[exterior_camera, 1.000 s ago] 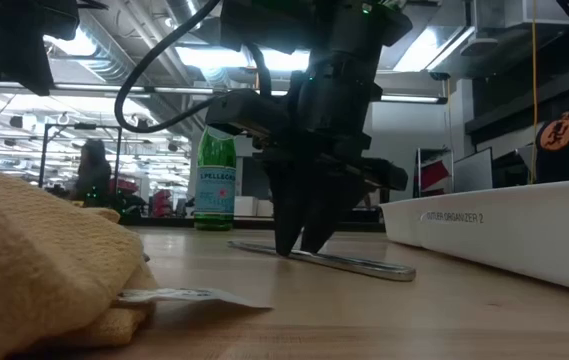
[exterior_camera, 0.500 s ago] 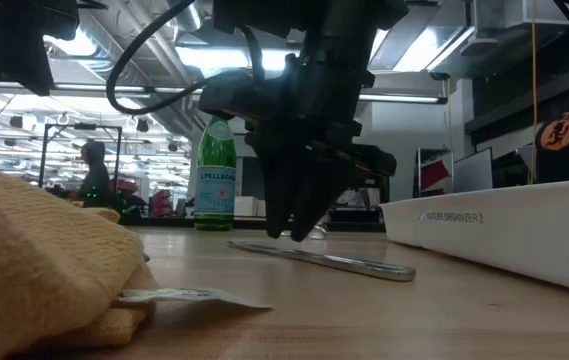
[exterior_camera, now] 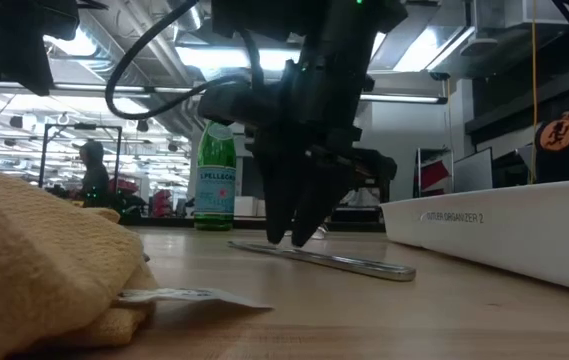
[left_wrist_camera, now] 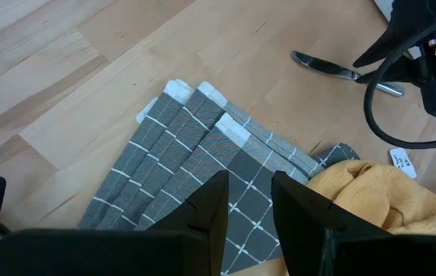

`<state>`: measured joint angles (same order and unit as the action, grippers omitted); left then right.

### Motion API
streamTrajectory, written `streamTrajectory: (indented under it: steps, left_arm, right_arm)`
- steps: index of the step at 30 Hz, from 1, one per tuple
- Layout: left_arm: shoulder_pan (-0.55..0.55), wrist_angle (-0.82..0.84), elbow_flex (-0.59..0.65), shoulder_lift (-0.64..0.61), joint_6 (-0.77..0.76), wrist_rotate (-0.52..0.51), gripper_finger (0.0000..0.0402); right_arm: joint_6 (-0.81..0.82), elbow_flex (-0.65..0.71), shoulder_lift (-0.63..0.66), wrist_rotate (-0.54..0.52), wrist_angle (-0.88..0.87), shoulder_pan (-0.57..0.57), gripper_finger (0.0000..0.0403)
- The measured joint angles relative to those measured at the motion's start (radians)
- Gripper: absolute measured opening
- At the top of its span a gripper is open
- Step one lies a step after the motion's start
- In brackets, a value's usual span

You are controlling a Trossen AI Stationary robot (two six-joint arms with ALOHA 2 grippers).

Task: Sort silverware
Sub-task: Stack the silver knife into the white utensil tray with the other silver knives

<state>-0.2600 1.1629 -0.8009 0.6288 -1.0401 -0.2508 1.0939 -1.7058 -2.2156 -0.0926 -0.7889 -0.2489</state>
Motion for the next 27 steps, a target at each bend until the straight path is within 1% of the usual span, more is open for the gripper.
streamTrajectory:
  steps: [8, 15, 18, 24, 27]
  left_arm:
    - [0.000, 0.001, 0.000, 0.000, 0.000, 0.000, 0.0088]
    - [0.000, 0.003, 0.000, 0.000, 0.000, 0.000, 0.0088]
    - [0.000, 0.003, 0.000, 0.000, 0.000, 0.000, 0.0088]
    - [0.000, 0.003, 0.000, 0.000, 0.000, 0.000, 0.0088]
    - [0.000, 0.003, 0.000, 0.000, 0.000, 0.000, 0.0088]
  right_arm:
    - [0.000, -0.006, -0.037, 0.058, -0.008, 0.001, 0.0115]
    - [0.000, -0.007, -0.049, 0.051, -0.047, 0.002, 0.0112]
    - [0.000, -0.006, -0.050, 0.052, -0.053, 0.008, 0.0091]
    - [0.000, -0.004, -0.051, 0.053, -0.049, 0.014, 0.0026]
    - [0.000, 0.000, -0.050, 0.052, -0.044, 0.014, 0.0010]
